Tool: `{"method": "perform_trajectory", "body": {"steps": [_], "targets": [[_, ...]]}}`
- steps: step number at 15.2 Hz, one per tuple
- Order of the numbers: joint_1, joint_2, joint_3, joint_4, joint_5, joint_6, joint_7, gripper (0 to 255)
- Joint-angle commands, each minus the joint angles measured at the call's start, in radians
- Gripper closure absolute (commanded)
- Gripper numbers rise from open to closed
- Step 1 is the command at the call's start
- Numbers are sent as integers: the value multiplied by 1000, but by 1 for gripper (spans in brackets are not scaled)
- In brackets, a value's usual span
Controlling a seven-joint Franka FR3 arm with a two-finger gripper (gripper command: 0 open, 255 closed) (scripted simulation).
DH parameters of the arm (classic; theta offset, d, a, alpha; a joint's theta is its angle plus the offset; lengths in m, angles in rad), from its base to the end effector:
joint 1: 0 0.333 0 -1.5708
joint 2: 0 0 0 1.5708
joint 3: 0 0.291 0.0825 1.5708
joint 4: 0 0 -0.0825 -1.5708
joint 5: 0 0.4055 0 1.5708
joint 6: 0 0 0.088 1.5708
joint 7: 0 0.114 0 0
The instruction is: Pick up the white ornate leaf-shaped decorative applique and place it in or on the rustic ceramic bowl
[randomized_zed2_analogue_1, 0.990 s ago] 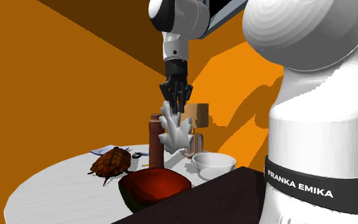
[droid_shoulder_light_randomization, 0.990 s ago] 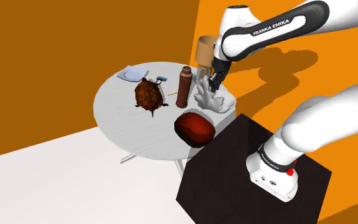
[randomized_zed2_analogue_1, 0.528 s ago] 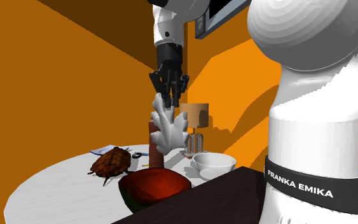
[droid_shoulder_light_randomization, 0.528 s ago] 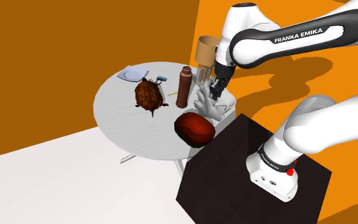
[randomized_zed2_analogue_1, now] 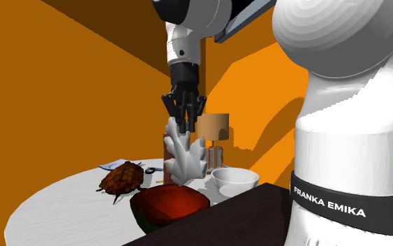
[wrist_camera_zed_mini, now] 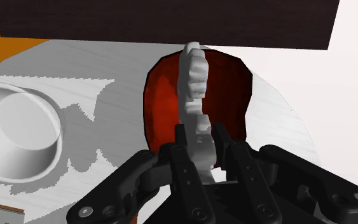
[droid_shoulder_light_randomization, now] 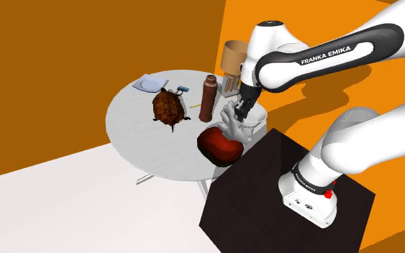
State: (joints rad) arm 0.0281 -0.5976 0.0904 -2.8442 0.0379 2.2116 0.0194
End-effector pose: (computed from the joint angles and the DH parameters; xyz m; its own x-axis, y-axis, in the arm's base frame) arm 0.3545 0.0371 0.3130 0.9976 0.0589 -0.0356 0.0597 -0.9980 0.0220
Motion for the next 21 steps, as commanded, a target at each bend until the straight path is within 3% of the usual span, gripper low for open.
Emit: {"method": "perform_trajectory", "body": {"steps": [1,12,20,21], "targets": [[-2,19,0,-16,-1,37,-2,255],[-8,177,11,-80,-4,259,6,255],[-8,177,11,-80,-4,259,6,255],[-8,177,11,-80,-4,259,6,0]]}}
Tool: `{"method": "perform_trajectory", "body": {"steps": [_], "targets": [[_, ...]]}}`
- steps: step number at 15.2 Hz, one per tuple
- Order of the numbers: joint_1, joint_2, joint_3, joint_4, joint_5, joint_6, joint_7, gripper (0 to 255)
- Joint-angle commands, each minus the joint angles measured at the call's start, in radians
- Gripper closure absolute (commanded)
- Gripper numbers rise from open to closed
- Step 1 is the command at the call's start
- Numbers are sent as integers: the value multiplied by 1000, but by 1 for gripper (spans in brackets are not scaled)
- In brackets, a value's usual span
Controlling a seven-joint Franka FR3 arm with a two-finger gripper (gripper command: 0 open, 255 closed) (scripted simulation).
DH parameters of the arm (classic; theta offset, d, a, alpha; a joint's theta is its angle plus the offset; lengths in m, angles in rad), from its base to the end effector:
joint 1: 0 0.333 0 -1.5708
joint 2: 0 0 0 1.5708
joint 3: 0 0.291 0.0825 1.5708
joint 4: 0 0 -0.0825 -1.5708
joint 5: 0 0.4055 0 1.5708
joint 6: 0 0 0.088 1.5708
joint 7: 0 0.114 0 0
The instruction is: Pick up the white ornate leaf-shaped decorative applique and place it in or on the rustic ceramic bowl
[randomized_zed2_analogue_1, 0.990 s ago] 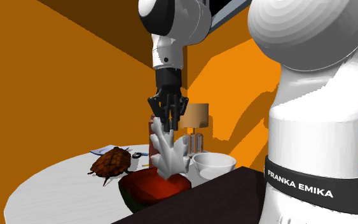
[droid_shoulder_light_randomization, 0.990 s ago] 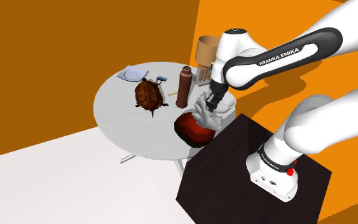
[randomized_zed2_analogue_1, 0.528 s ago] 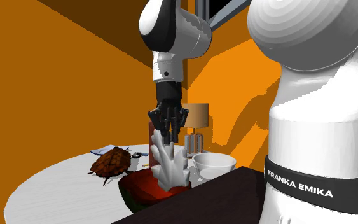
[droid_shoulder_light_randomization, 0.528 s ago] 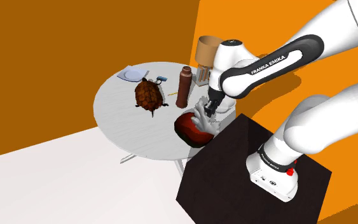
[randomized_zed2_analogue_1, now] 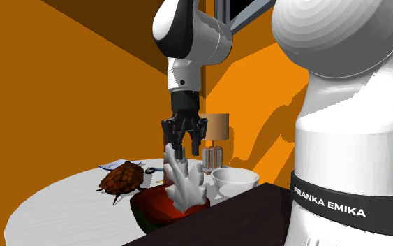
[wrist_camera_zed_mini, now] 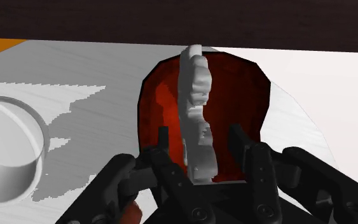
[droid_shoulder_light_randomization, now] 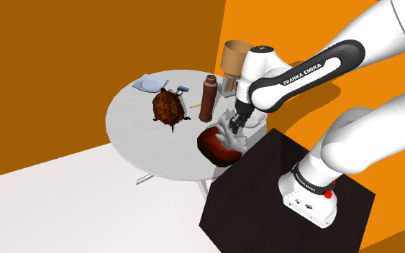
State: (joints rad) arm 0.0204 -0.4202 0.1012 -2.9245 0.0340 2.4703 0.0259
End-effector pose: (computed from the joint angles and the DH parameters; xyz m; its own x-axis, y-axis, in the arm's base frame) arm 0.3463 0.0354 0.2380 0.9977 0.0588 -0.0345 0.0595 -0.9980 0.0219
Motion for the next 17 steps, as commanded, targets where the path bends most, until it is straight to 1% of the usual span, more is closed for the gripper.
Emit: {"method": "perform_trajectory", "body": {"steps": [1,5,8,9,17], "targets": [[0,0,0,0,0,0,0,0],[0,0,0,0,0,0,0,0],[5,-108,-6,43,4,-151,-4,0],[6,-132,-7,57,4,-188,-5,0],[6,-132,-8,57,4,-188,-5,0]]}}
